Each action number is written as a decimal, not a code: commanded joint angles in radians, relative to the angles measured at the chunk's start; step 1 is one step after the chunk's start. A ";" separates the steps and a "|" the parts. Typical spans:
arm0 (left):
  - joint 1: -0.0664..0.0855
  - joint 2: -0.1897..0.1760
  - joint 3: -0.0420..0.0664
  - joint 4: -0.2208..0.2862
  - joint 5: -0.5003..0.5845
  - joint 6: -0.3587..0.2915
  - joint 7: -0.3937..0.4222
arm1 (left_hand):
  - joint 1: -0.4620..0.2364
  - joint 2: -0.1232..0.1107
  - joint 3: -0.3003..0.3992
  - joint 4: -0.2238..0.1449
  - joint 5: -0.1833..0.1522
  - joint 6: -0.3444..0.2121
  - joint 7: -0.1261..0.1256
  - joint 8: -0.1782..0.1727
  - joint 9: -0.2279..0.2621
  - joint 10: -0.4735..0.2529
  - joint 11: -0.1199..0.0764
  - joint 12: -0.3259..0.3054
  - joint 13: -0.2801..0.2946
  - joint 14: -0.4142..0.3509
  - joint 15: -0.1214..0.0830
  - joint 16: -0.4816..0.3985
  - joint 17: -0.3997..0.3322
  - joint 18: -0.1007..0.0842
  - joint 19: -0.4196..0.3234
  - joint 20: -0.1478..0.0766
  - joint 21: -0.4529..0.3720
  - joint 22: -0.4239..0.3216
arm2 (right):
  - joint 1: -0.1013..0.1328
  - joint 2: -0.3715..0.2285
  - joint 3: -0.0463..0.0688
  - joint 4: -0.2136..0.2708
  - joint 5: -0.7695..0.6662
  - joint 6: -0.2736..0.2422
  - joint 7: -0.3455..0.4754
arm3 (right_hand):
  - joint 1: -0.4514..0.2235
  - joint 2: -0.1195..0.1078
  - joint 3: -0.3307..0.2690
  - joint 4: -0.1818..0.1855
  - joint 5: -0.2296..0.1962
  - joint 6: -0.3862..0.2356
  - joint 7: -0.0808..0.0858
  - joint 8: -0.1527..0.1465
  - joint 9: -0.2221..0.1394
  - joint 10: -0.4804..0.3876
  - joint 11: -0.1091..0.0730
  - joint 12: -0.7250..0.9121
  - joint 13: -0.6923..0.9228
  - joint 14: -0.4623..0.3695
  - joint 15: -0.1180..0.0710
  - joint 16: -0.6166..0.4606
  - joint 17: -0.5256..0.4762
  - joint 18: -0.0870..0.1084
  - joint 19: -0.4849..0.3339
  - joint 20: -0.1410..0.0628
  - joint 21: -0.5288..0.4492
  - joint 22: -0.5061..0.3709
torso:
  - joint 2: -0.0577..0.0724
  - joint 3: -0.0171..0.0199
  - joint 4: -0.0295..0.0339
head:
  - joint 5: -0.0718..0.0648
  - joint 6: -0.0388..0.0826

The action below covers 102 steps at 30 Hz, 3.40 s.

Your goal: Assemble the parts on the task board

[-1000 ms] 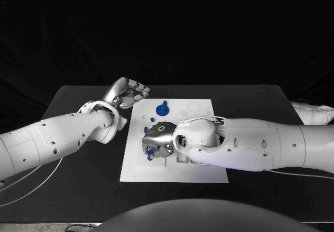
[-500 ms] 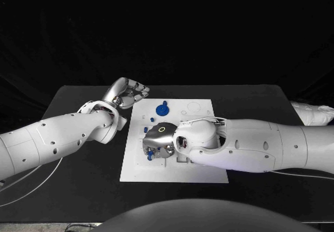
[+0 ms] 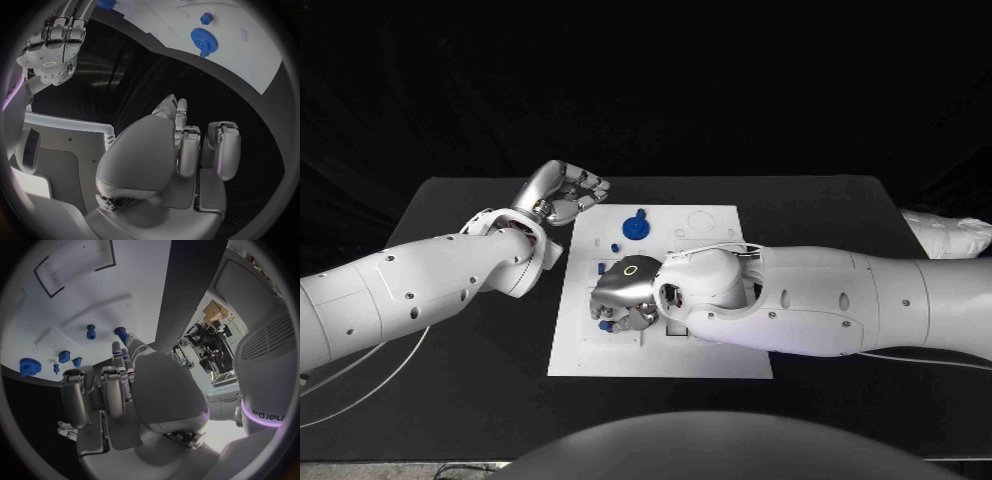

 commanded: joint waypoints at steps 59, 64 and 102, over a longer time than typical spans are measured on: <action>-0.009 0.021 0.000 -0.023 -0.003 0.006 0.015 | 0.000 -0.001 0.006 0.001 -0.004 0.001 0.002 -0.006 0.000 -0.002 0.004 -0.005 -0.001 0.104 -0.003 -0.005 0.263 -0.016 0.084 -0.005 0.002 0.255 | 0.104 -0.638 -0.023 0.310 0.853 -0.184 -0.387 | -0.337 0.054 -0.318 0.077 0.215 -0.185 0.058 0.356 0.214 0.571 0.003 1.513 1.512 0.104 0.023 0.004 0.263 -0.014 0.103 0.019 0.004 0.263 | -0.003 0.0007 -0.0092 | -0.112 0.000; -0.009 0.023 0.000 -0.023 -0.003 0.007 0.016 | 0.000 -0.001 0.006 0.001 -0.004 0.001 0.002 -0.006 0.000 -0.002 0.004 -0.005 -0.001 0.104 -0.003 -0.005 0.263 -0.016 0.084 -0.005 0.002 0.255 | 0.097 -0.647 -0.023 0.311 0.800 -0.151 -0.446 | -0.321 0.051 -0.287 0.040 0.246 -0.113 0.042 0.404 0.253 0.571 -0.011 1.513 1.512 0.104 0.011 0.004 0.263 -0.014 0.103 0.014 0.004 0.263 | -0.004 0.0012 -0.0082 | -0.120 0.000; -0.009 0.015 0.000 -0.019 -0.003 0.010 0.015 | 0.000 -0.001 0.006 0.001 -0.004 0.001 0.002 -0.006 0.000 -0.002 0.004 -0.005 -0.001 0.104 -0.003 -0.005 0.263 -0.016 0.084 -0.005 0.002 0.255 | 0.038 -0.543 -0.023 0.247 0.812 -0.098 -0.491 | -0.353 0.050 -0.255 0.024 0.230 -0.113 0.042 0.361 0.261 0.571 -0.013 1.513 1.512 0.104 0.005 0.004 0.263 -0.014 0.103 0.006 0.004 0.263 | -0.003 0.0005 -0.0086 | -0.116 0.000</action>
